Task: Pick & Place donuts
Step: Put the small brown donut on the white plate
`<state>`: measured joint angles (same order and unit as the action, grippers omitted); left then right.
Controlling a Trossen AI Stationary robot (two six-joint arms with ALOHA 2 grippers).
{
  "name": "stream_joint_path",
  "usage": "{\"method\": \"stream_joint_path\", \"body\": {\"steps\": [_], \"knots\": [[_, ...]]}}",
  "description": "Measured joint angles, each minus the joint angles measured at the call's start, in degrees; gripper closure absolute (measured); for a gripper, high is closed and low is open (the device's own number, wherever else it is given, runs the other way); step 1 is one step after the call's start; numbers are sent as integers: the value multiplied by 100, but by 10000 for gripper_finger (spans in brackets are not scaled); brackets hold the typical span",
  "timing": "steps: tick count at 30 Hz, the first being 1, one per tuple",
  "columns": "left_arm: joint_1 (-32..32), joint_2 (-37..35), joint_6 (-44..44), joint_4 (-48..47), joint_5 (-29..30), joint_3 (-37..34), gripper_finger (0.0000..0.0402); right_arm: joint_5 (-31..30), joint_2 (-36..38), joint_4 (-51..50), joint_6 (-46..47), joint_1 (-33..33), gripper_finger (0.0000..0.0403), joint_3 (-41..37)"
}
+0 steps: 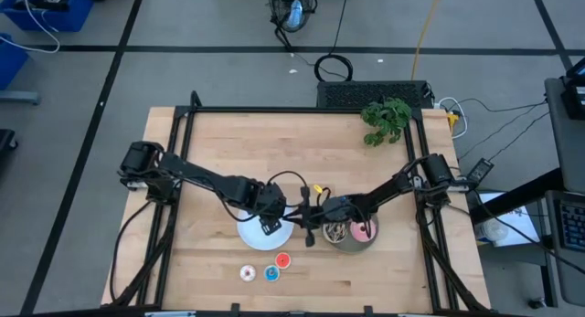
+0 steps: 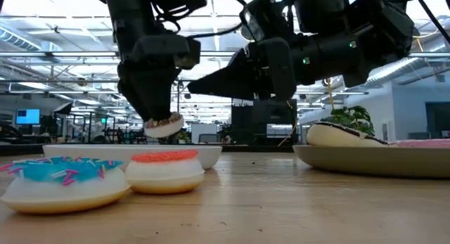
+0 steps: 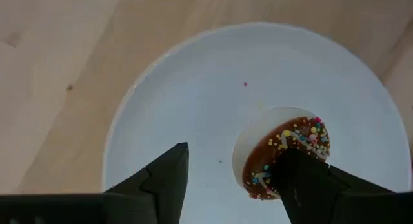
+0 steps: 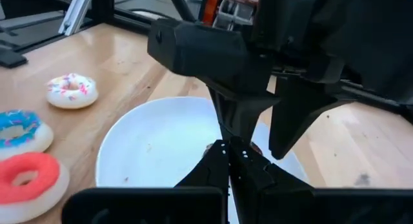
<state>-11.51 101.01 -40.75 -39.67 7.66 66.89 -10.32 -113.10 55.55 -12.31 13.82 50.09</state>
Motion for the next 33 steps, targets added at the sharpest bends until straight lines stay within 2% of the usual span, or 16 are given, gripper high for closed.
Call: {"method": "stream_joint_path", "body": {"steps": [14,20,24,29,33], "knots": [[-63,5,13,717,-214,0,183,154,2,-134,74,-143,403,0],[-68,5,15,675,-218,-1,183,161,-1,-127,103,-141,403,0],[-61,5,22,666,-218,0,183,418,-167,-11,262,-141,403,4],[-61,0,11,678,-206,-4,183,263,-510,-43,237,-150,403,132],[-59,-4,9,552,-207,-4,183,260,-450,-16,222,-148,403,151]]}}
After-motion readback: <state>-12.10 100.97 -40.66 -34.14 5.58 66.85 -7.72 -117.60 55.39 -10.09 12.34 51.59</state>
